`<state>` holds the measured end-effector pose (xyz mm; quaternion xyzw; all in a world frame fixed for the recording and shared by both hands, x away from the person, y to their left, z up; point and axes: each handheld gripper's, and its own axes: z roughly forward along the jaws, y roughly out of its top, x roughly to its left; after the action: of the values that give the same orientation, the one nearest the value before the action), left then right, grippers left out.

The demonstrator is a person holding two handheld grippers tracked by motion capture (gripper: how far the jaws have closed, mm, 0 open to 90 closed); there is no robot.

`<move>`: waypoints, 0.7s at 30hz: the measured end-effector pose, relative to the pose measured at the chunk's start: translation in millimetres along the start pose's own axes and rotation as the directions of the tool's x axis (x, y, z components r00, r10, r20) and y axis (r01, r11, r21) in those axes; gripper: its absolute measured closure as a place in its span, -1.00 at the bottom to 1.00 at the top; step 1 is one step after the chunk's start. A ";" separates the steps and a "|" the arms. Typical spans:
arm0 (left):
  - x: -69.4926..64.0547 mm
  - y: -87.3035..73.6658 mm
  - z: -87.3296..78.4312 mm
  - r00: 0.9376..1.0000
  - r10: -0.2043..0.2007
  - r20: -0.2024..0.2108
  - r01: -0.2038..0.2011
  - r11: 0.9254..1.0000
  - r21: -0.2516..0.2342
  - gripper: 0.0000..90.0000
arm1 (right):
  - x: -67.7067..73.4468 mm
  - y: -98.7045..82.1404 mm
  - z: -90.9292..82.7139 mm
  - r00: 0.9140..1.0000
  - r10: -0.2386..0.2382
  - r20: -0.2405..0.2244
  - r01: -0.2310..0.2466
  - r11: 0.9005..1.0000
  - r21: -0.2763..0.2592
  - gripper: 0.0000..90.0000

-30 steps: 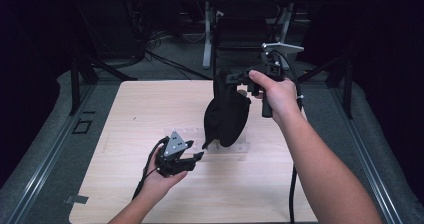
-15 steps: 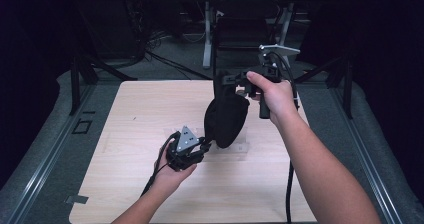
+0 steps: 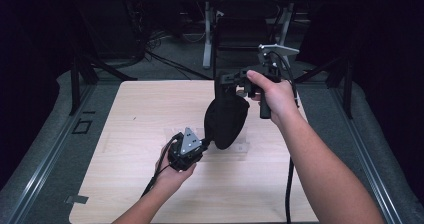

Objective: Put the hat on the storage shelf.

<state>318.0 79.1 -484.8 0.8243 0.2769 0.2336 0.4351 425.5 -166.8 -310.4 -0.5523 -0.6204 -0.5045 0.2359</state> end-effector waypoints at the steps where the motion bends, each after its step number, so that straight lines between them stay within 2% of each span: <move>1: 0.5 -0.1 -0.3 1.000 0.003 -0.002 -0.003 1.000 0.000 0.83 | 1.3 -0.1 -2.6 1.000 0.001 -0.019 -0.001 1.000 0.000 0.71; 5: 1.3 -0.3 -0.9 1.000 0.000 -0.007 0.000 1.000 -0.003 0.85 | 5.3 -2.1 -7.4 1.000 -0.019 -0.021 0.019 1.000 0.000 0.65; 9: 1.9 -1.6 -1.8 1.000 0.004 -0.008 -0.004 1.000 -0.004 0.85 | 3.2 -3.3 -11.7 1.000 -0.023 -0.020 0.023 1.000 0.002 0.57; 14: 4.3 -5.2 -3.0 1.000 -0.011 -0.011 0.011 1.000 -0.014 0.86 | -1.6 -6.9 -15.8 0.998 -0.054 0.028 0.054 0.999 -0.009 0.53; 21: 7.2 -11.5 -4.7 1.000 -0.022 -0.017 0.022 1.000 -0.013 0.87 | -6.0 -10.1 -19.9 0.997 -0.064 0.047 0.065 0.998 -0.015 0.46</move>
<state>317.5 92.0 -491.1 0.8164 0.2883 0.2377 0.4404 412.6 -185.9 -311.6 -0.5455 -0.6391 -0.5039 0.2003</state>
